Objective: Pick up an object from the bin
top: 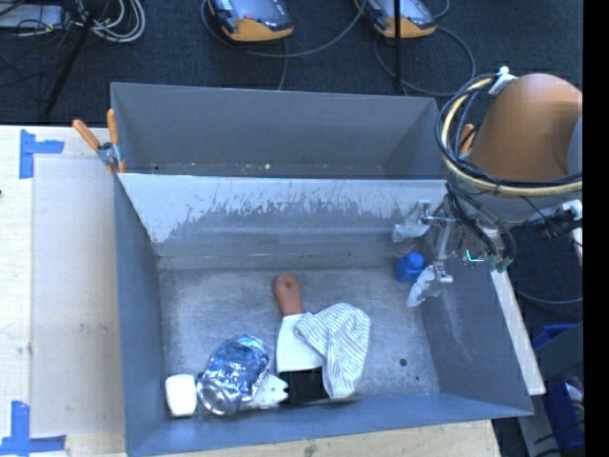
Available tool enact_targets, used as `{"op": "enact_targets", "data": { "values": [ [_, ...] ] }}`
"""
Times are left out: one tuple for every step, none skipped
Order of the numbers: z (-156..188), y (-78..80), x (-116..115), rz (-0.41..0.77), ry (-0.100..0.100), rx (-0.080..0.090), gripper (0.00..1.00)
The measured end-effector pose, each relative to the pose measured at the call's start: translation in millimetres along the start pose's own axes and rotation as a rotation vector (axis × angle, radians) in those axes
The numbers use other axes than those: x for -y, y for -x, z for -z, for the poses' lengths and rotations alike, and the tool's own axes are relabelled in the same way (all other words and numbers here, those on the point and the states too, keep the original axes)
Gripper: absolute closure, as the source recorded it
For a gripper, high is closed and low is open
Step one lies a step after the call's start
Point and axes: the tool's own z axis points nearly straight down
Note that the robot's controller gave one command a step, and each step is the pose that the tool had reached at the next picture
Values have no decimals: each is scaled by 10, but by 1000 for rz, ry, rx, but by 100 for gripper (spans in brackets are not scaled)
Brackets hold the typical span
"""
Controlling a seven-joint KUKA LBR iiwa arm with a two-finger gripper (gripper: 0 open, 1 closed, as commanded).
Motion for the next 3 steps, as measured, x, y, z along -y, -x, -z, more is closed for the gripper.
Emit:
{"op": "enact_targets", "data": {
  "values": [
    [-306, -21, -67, 56, -1, 7, 0],
    [-1421, 13, -419, 155, -3, -14, 100],
    [-1419, 18, -423, 156, -3, -11, 100]
  ]
}}
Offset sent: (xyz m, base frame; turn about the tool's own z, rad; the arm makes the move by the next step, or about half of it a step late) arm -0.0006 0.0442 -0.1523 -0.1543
